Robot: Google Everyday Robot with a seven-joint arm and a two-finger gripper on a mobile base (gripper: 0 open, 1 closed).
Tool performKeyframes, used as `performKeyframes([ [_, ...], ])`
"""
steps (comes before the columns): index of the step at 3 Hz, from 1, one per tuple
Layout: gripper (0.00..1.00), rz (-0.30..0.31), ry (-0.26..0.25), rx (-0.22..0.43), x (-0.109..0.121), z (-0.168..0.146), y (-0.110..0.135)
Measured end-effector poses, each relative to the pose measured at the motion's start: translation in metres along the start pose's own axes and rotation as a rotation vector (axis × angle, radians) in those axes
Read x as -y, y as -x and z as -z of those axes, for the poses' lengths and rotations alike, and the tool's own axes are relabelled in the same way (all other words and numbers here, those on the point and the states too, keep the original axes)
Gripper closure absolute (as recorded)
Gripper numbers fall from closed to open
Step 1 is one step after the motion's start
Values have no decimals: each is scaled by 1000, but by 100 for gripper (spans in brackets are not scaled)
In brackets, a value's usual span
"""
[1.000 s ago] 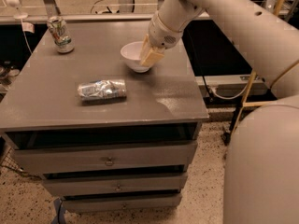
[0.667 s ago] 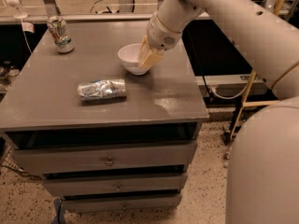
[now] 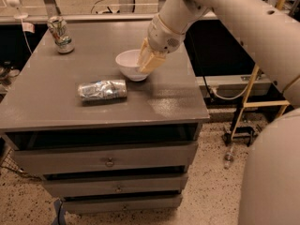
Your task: Move white bowl near redbull can
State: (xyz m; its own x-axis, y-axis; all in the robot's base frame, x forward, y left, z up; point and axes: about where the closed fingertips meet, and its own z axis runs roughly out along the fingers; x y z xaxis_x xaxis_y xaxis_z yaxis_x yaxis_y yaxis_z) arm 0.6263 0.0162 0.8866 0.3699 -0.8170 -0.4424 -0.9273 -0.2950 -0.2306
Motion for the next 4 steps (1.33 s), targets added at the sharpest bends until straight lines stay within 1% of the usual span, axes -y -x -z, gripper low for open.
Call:
performKeyframes([
  [1, 92, 1, 26, 26, -10, -1, 1],
  [2, 74, 1, 28, 29, -10, -3, 2],
  [4, 28, 3, 30, 32, -9, -8, 4],
])
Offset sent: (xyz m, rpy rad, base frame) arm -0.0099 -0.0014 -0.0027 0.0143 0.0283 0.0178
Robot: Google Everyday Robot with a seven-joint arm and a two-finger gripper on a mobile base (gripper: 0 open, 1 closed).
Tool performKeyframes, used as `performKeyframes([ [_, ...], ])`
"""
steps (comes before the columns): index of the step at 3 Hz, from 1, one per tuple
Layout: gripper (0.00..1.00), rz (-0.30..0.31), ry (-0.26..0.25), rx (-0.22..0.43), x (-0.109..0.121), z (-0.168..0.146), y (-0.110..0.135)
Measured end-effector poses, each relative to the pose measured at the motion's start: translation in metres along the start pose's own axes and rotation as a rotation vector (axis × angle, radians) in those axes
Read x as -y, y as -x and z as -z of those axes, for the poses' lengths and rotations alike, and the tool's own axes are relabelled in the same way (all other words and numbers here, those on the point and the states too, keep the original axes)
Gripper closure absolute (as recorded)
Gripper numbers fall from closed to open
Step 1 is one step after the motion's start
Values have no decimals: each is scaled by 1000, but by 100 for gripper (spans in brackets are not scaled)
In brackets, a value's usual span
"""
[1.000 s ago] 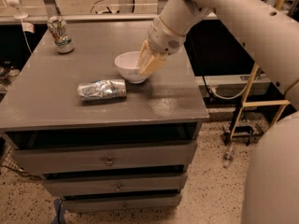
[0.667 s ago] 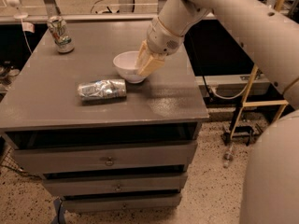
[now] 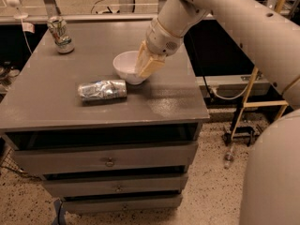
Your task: Move white bowl near redbull can
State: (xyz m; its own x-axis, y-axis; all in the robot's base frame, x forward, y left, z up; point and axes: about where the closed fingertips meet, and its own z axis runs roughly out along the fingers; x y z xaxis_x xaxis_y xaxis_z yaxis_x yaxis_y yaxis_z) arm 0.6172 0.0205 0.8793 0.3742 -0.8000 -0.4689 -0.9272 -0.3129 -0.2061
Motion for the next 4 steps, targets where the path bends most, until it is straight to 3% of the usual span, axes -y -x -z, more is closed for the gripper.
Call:
performKeyframes([
  [1, 5, 1, 1, 1, 1, -2, 1],
  [3, 0, -9, -23, -27, 0, 5, 0],
  [4, 0, -38, -87, -102, -5, 35, -6],
])
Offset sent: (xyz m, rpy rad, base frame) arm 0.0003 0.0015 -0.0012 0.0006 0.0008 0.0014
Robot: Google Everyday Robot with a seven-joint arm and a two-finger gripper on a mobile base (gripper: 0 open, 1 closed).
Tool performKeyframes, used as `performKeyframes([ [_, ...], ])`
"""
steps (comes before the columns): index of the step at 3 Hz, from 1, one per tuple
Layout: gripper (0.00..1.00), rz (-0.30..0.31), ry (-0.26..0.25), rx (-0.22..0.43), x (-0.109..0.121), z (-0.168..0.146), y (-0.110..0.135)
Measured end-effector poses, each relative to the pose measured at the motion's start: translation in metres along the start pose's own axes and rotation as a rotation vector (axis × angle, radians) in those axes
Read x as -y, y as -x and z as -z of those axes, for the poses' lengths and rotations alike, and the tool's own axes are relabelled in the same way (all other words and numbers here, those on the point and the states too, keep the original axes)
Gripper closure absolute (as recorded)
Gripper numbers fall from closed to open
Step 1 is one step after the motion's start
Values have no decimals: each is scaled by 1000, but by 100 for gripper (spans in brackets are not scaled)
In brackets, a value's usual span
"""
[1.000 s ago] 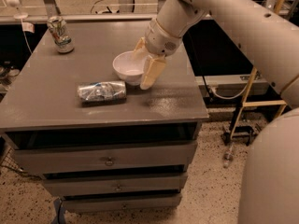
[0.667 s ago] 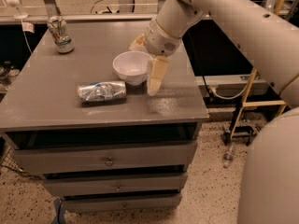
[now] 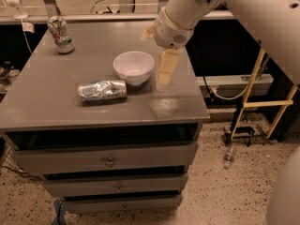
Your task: Move white bowl near redbull can
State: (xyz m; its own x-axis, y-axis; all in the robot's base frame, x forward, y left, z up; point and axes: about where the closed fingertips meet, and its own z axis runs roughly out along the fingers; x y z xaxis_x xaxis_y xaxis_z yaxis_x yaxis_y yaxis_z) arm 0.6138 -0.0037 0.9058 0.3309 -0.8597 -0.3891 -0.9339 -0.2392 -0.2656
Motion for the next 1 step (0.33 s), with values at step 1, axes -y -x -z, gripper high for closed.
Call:
performKeyframes([
  [1, 0, -135, -99, -80, -24, 48, -48],
])
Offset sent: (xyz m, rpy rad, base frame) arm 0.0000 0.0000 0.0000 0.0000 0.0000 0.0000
